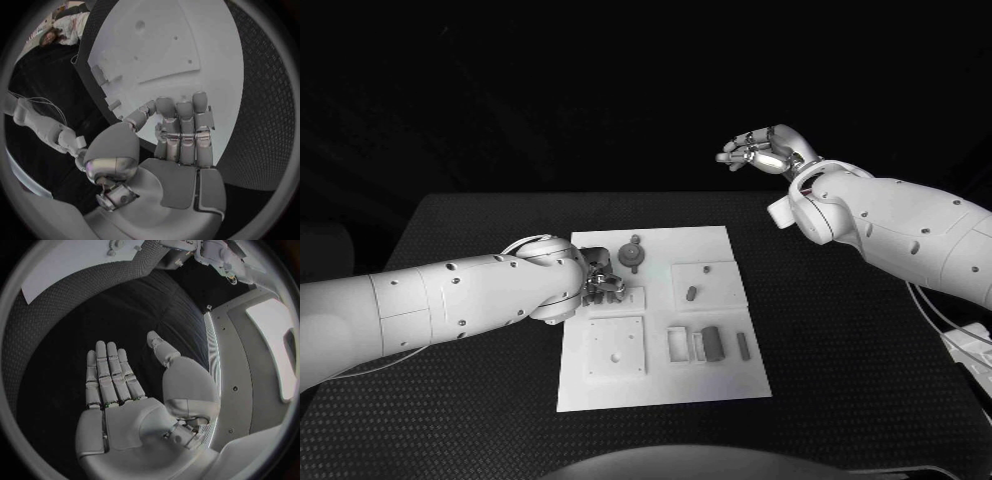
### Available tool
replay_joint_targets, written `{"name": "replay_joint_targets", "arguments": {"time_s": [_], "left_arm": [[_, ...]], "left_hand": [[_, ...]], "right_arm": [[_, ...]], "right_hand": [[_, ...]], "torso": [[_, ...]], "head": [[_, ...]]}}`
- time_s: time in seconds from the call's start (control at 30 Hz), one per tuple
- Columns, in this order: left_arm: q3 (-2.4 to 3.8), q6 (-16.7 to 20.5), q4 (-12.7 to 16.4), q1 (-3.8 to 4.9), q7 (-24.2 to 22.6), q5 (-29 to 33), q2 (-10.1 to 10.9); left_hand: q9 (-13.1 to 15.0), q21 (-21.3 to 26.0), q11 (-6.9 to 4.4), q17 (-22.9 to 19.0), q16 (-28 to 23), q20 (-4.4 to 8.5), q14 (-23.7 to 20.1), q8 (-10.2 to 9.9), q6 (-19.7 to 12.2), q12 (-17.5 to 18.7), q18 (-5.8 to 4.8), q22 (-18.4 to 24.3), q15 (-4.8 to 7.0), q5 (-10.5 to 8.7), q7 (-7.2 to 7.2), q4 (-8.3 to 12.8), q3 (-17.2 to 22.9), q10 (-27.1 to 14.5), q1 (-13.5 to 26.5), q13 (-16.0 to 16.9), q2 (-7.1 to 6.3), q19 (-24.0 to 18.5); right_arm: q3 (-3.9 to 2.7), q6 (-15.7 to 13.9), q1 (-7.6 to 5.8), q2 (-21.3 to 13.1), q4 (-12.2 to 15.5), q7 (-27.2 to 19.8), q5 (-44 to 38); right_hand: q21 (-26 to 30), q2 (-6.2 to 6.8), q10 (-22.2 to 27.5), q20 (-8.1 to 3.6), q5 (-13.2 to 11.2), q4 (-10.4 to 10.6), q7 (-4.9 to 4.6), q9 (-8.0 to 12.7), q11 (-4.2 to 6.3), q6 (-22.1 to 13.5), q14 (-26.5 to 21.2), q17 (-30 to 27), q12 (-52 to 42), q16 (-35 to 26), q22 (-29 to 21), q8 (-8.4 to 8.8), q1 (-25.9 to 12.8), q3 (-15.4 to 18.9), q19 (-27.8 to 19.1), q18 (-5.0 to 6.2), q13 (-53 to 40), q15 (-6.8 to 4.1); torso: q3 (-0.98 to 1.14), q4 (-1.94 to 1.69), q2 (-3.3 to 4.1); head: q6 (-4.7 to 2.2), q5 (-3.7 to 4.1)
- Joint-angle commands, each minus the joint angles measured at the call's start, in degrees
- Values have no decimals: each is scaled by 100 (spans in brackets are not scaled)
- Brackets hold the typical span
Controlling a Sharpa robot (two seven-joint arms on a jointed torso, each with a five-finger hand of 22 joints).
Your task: Assemble the parts on the task board
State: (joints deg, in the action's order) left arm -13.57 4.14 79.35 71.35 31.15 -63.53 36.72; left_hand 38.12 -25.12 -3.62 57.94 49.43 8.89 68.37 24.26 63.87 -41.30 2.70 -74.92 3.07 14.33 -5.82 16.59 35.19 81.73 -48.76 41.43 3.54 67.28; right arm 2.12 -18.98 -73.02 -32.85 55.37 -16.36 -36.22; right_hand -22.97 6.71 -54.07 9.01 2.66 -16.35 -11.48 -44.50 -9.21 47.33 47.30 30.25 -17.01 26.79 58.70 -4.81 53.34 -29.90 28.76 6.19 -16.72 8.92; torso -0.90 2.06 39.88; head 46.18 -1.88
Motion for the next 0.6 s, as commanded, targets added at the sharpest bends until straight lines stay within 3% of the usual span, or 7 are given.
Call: {"name": "replay_joint_targets", "arguments": {"time_s": [0.03,0.6], "left_arm": [[-23,-159,-1,-38,29,-80,3],[-23,-176,-30,-40,37,-63,-7]], "left_hand": [[23,-21,-192,-13,32,-9,-51,25,569,-40,149,-128,6,-8,552,-32,275,-168,-3,-6,-21,47],[62,-52,-204,-80,149,-10,-70,70,574,-139,151,-133,5,13,565,-5,377,-179,191,-17,80,35]], "right_arm": [[-3,89,1,0,10,-27,8],[-3,92,3,11,7,-29,8]], "right_hand": [[33,-53,-34,2,-3,-3,-14,9,-9,38,-27,-8,22,-27,-5,25,-15,44,-40,-45,10,26],[43,-57,-42,4,-3,-5,-14,10,-8,38,-37,-8,30,-37,-5,25,-7,46,-50,-48,23,30]], "torso": [[-7,-6,2],[-2,1,1]], "head": [[2,3],[-3,-6]]}}
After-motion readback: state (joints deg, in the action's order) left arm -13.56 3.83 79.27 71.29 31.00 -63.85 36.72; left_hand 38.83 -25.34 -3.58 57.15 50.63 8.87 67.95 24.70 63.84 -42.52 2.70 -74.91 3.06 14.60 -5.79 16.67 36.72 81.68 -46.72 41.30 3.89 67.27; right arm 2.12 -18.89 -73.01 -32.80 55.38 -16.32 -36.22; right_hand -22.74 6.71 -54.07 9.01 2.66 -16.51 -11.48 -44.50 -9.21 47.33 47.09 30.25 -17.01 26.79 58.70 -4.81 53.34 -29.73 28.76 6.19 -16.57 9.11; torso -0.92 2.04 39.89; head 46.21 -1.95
